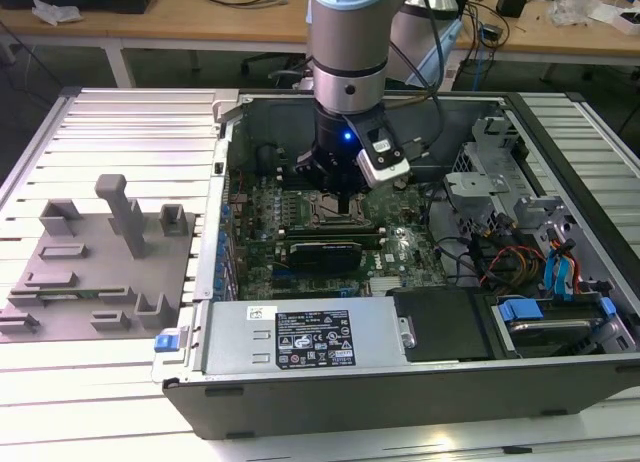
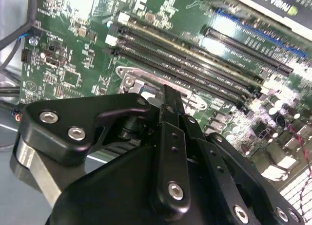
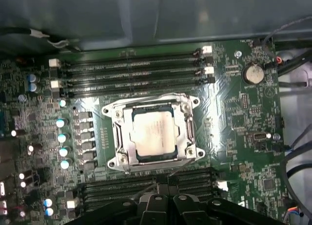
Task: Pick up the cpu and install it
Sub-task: 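Install the second cpu locking lever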
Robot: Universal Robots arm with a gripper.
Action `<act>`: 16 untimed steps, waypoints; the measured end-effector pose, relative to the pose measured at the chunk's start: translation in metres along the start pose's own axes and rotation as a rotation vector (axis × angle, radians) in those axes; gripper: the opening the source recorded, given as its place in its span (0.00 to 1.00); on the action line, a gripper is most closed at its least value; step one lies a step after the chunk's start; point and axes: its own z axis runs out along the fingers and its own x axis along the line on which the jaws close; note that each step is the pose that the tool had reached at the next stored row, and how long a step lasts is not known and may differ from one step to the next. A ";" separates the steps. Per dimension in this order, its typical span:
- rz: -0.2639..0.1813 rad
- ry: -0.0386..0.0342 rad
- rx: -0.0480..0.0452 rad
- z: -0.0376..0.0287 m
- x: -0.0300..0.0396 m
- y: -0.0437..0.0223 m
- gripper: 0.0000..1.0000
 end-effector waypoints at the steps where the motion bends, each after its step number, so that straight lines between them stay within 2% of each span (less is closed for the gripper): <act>1: -0.002 -0.0001 -0.0002 0.0006 -0.0001 -0.0010 0.11; 6: -0.059 0.0005 -0.0042 0.0035 0.0014 -0.0021 0.11; 10: -0.069 0.0005 -0.0051 0.0059 0.0075 -0.0027 0.11; 16: -0.069 0.0007 -0.0051 0.0100 0.0123 -0.0034 0.11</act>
